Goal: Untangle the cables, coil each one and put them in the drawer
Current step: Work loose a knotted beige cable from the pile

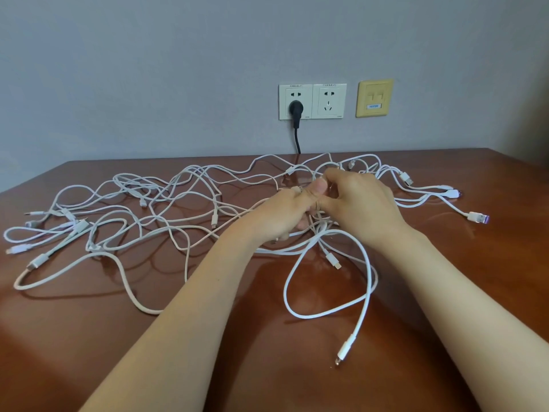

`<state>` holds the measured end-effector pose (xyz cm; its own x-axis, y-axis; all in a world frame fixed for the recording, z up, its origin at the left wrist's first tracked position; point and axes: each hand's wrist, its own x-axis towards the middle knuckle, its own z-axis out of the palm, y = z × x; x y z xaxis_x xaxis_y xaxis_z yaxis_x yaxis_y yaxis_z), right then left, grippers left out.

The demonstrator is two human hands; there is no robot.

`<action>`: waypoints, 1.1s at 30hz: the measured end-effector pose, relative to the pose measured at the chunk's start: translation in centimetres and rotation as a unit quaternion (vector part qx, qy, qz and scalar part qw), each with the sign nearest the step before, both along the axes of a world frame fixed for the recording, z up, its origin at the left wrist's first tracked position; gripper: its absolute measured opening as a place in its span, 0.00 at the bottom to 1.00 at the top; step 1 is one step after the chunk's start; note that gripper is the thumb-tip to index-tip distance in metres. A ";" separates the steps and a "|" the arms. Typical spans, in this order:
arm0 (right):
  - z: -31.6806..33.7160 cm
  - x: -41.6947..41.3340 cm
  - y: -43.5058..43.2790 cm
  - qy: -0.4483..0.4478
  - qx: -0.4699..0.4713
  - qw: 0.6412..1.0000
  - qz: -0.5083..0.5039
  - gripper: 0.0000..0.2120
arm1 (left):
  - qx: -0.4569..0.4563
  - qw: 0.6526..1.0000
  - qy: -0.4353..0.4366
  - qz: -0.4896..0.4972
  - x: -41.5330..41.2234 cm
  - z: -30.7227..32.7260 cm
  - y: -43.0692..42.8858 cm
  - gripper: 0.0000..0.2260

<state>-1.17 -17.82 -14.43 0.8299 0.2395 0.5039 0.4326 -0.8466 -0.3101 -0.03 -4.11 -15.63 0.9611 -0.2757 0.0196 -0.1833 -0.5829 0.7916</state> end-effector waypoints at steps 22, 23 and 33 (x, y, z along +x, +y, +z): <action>-0.2 0.6 -0.6 0.024 0.166 0.975 0.148 0.15 | -0.211 0.974 0.060 -0.064 -0.9 0.7 1.0 0.10; -0.3 0.6 -0.6 0.018 0.152 0.976 0.154 0.16 | -0.210 0.974 0.060 -0.063 -0.8 0.7 1.1 0.10; -0.6 1.0 -0.7 -0.034 0.119 0.982 0.146 0.11 | -0.200 0.973 0.100 -0.064 -1.0 0.5 1.4 0.10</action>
